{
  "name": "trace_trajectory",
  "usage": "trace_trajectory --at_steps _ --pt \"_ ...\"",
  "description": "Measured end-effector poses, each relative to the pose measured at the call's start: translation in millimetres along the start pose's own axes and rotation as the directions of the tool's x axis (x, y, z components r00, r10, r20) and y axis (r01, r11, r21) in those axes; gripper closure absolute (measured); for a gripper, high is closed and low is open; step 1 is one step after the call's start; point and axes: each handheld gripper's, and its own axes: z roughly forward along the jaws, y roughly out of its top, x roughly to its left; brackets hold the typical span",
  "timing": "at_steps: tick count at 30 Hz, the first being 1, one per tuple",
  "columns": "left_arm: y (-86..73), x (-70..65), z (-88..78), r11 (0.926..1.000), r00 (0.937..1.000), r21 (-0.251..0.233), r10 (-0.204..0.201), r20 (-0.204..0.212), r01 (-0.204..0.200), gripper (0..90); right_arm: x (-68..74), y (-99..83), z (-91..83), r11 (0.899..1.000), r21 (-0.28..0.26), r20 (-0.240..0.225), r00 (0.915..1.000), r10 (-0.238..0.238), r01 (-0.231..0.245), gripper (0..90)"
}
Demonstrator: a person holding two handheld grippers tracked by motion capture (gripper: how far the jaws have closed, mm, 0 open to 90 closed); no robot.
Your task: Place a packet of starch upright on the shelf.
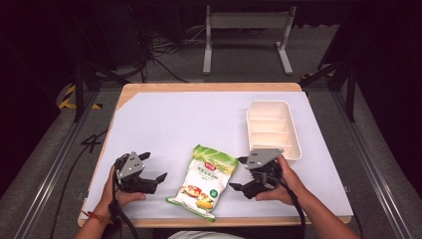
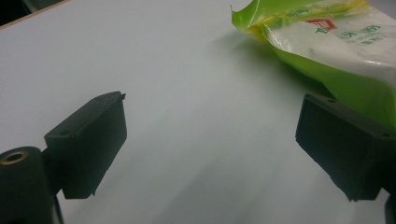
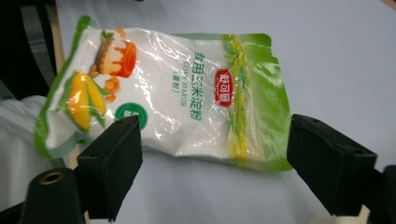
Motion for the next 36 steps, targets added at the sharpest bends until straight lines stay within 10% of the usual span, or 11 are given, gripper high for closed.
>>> trace_trajectory --at_steps 8,23,33,36 --pt "0.3 -1.1 -1.1 0.9999 0.9998 -0.005 0.009 0.019 -0.009 9.7 -16.6 20.8 59.1 0.987 0.152 0.014 0.9986 0.050 -0.052 14.4" --pt "1.2 -3.2 0.1 0.9996 0.9984 -0.004 0.027 0.049 -0.027 9.5 -41.5 16.2 96.2 0.943 0.240 0.087 0.9727 0.215 -0.230 10.5" --pt "1.2 -3.9 1.9 0.9994 0.9974 0.005 0.033 0.064 -0.033 9.6 -48.1 14.2 104.3 0.908 0.288 -0.062 0.9397 0.336 -0.306 18.6" --pt "1.2 -4.5 2.4 0.9994 0.9973 0.009 0.033 0.065 -0.034 9.7 -46.3 15.1 103.2 0.912 0.286 -0.091 0.9394 0.330 -0.293 26.0"
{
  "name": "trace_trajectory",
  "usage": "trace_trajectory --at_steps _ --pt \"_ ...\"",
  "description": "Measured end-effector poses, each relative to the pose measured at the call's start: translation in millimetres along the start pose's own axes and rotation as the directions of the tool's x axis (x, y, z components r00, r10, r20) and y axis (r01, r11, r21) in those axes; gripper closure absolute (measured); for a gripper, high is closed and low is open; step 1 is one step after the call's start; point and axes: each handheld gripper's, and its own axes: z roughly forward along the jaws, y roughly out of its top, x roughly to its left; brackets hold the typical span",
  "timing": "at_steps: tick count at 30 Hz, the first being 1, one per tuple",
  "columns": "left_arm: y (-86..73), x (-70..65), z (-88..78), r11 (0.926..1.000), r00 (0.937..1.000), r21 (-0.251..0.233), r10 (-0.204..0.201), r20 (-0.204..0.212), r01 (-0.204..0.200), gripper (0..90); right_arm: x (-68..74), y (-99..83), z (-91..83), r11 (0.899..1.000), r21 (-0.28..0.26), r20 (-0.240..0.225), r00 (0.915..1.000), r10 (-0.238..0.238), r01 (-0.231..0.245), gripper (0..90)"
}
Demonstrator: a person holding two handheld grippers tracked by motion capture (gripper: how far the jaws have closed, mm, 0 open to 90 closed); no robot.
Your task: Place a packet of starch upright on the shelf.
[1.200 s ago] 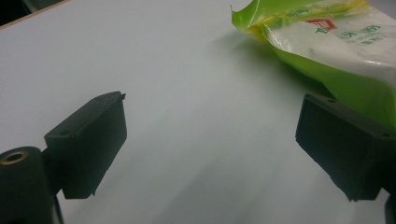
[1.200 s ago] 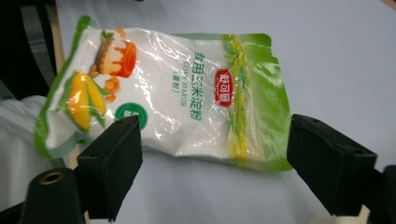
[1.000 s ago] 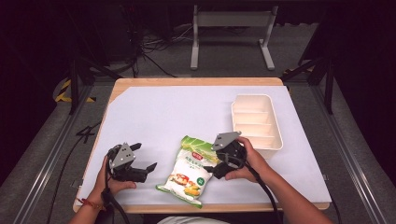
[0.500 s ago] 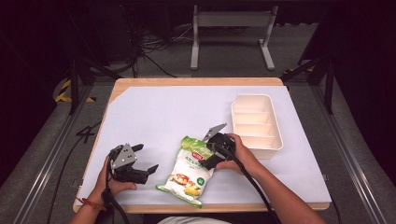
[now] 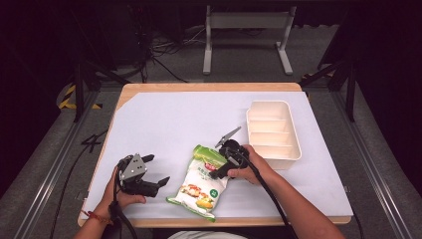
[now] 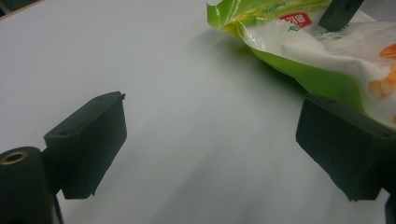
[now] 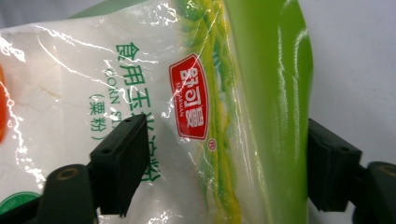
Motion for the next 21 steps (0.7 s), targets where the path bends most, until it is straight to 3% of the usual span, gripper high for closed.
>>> trace_trajectory --at_steps 2,3,4,8,10,15,21 --pt "0.0 -0.3 0.3 1.0000 1.0000 0.001 -0.001 0.000 0.001 9.8 0.6 0.0 -0.8 1.000 0.003 -0.019 0.9998 -0.006 0.006 31.5" --pt "0.0 -0.5 0.3 1.0000 1.0000 0.002 -0.002 0.000 0.002 10.0 0.6 -0.2 -1.0 1.000 0.001 -0.040 0.9991 -0.013 0.013 40.0" --pt "0.1 -0.3 0.5 1.0000 1.0000 0.003 0.000 0.000 0.000 10.0 0.6 -0.2 -1.0 1.000 0.001 -0.040 0.9991 -0.013 0.013 40.0" --pt "-0.3 -0.2 1.1 1.0000 1.0000 0.009 -0.004 0.000 0.004 10.3 5.5 2.2 -5.2 0.996 -0.008 -0.008 0.9957 -0.092 0.092 66.6" --pt "-0.4 -0.3 1.1 0.9999 1.0000 0.012 0.001 0.000 -0.001 10.3 9.0 2.9 -6.2 0.993 -0.011 -0.014 0.9927 -0.119 0.119 80.0" --pt "-0.5 0.0 1.5 0.9998 1.0000 0.018 0.001 -0.004 -0.001 10.5 16.1 4.2 -5.8 0.986 0.001 0.024 0.9854 -0.168 0.168 82.9" --pt "-0.9 0.4 1.2 0.9998 1.0000 0.019 -0.004 -0.003 0.004 10.6 24.0 7.1 -16.8 0.972 -0.053 0.056 0.9728 -0.225 0.228 86.6"
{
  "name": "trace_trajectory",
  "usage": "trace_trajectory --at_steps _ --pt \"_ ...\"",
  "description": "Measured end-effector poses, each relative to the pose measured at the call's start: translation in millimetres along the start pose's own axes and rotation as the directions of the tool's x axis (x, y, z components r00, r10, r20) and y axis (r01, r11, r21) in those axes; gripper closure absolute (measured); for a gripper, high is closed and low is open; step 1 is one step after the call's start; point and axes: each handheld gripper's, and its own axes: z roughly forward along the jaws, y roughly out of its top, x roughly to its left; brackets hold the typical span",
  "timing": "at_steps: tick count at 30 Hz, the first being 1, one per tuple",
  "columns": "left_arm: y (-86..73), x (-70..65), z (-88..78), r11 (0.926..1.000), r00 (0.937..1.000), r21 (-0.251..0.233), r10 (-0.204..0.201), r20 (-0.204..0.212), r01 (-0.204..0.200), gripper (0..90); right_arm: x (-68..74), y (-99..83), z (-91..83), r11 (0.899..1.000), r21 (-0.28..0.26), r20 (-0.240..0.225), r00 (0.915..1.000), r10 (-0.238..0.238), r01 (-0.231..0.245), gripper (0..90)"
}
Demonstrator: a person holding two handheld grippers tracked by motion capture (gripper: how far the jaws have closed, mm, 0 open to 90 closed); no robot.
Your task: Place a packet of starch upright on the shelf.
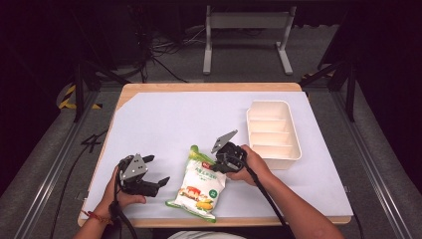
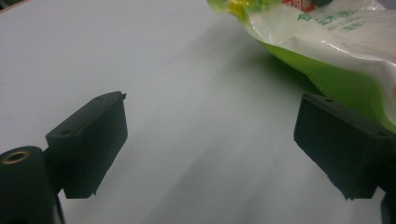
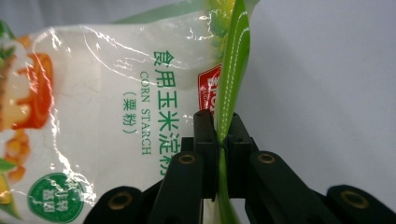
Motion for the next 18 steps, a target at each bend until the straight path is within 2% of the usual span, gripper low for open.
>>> trace_trajectory --at_steps 2,4,9,10,11,13,18 --pt "0.2 0.0 0.3 1.0000 1.0000 0.000 -0.001 0.002 0.001 10.6 2.5 5.1 -9.0 0.999 -0.038 -0.005 0.9997 -0.025 0.024 87.1" --pt "0.5 -0.2 0.4 1.0000 1.0000 0.001 0.004 0.001 -0.004 10.6 7.6 14.7 -20.7 0.995 -0.072 -0.005 0.9972 -0.075 0.074 87.6" --pt "0.4 0.1 -0.3 1.0000 1.0000 -0.004 -0.005 0.003 0.005 10.6 17.0 34.8 -43.2 0.978 -0.113 0.019 0.9843 -0.175 0.176 87.9" --pt "0.4 0.3 -0.7 1.0000 1.0000 -0.006 -0.006 0.002 0.006 10.6 21.0 42.8 -54.8 0.967 -0.135 0.041 0.9761 -0.214 0.217 88.0" --pt "0.5 0.7 -1.0 0.9999 1.0000 -0.010 -0.006 0.004 0.006 10.6 21.0 42.8 -54.8 0.967 -0.135 0.041 0.9761 -0.214 0.217 88.0" --pt "0.4 1.1 -1.2 0.9999 1.0000 -0.013 -0.006 0.006 0.007 10.7 24.7 50.1 -68.1 0.952 -0.150 0.054 0.9635 -0.262 0.268 88.1" --pt "-0.2 2.1 -2.3 0.9998 0.9999 -0.017 -0.011 0.002 0.011 10.7 27.0 58.0 -87.8 0.928 -0.139 0.120 0.9363 -0.330 0.345 88.2"
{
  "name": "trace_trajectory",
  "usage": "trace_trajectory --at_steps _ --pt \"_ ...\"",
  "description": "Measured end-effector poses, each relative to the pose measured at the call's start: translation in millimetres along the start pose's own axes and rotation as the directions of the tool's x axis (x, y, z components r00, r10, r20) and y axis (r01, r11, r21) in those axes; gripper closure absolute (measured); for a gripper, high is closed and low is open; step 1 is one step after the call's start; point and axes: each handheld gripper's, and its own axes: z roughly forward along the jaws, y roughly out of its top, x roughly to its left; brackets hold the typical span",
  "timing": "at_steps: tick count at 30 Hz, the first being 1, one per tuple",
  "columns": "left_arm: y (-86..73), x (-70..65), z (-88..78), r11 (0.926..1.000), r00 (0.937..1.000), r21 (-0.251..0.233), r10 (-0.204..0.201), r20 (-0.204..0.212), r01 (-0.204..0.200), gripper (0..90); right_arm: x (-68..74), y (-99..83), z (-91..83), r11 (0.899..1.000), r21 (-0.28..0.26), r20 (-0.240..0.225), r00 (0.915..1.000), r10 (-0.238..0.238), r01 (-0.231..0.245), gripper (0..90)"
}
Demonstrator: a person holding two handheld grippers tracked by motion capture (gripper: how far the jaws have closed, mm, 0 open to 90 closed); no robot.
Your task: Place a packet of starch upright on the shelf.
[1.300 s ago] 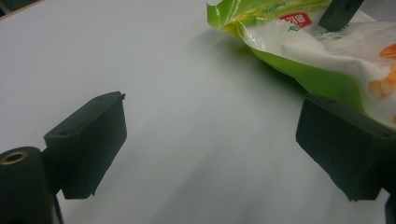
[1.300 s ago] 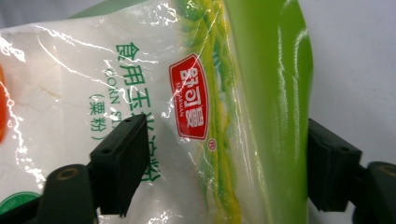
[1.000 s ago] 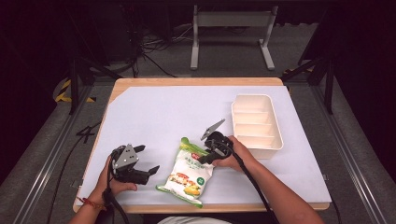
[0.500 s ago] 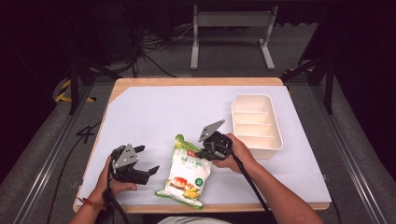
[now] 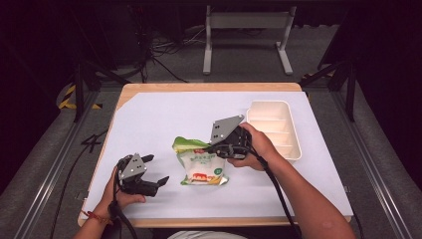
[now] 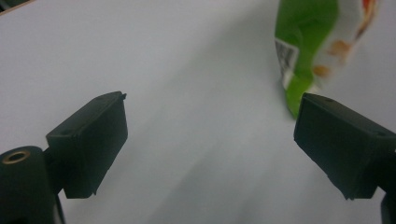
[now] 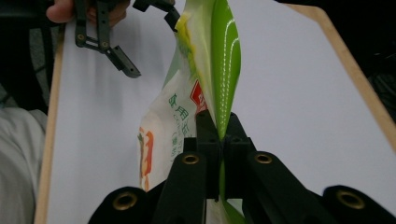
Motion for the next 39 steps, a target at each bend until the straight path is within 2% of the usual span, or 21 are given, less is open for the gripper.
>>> trace_trajectory --at_steps 4,12,20,23,26,28,30,32,34,36,39 --pt "-0.3 1.0 0.2 1.0000 1.0000 0.000 -0.005 -0.004 0.005 10.7 -13.1 0.2 -20.7 1.000 0.006 0.075 0.9968 -0.025 0.025 88.2" --pt "-1.1 3.7 -0.7 0.9999 0.9999 -0.008 -0.012 -0.005 0.012 10.7 -44.0 -10.3 -51.1 1.000 0.006 0.159 0.9871 -0.020 0.019 88.2" --pt "-1.4 4.3 0.7 0.9998 0.9998 -0.003 -0.019 -0.002 0.019 10.8 -72.1 -27.3 -93.5 1.000 -0.011 0.266 0.9639 0.000 0.003 88.1" --pt "-1.3 5.0 1.9 0.9999 0.9999 0.005 -0.015 -0.001 0.015 10.8 -80.3 -36.3 -104.6 1.000 -0.013 0.290 0.9569 0.011 -0.007 88.1" --pt "-1.1 4.7 2.9 0.9998 0.9999 0.008 -0.016 0.004 0.016 10.8 -88.8 -48.6 -113.5 1.000 -0.021 0.300 0.9538 0.021 -0.015 88.1" --pt "-1.1 4.5 3.6 0.9999 0.9999 0.009 -0.014 0.004 0.013 10.8 -94.2 -56.2 -118.7 1.000 -0.011 0.304 0.9524 0.021 -0.019 88.1" --pt "-1.0 4.5 3.8 0.9998 0.9999 0.012 -0.013 0.007 0.013 10.8 -99.1 -63.8 -123.4 1.000 0.003 0.322 0.9465 0.023 -0.025 88.1" --pt "-1.0 4.5 4.0 0.9998 0.9999 0.012 -0.013 0.006 0.013 10.8 -101.3 -68.9 -126.3 1.000 0.009 0.318 0.9478 0.022 -0.026 88.1" --pt "-0.9 4.3 3.6 0.9998 0.9999 0.012 -0.016 0.006 0.015 10.8 -104.6 -76.4 -128.8 0.999 0.030 0.325 0.9457 0.012 -0.023 88.0" --pt "-1.1 4.1 3.5 0.9998 0.9998 0.010 -0.017 0.010 0.017 10.8 -107.4 -84.0 -131.6 0.999 0.024 0.319 0.9473 0.025 -0.035 88.0" --pt "-1.0 4.7 4.1 0.9997 0.9997 0.013 -0.019 0.012 0.019 10.7 -108.8 -92.8 -133.4 0.998 0.036 0.329 0.9440 0.029 -0.043 87.9"
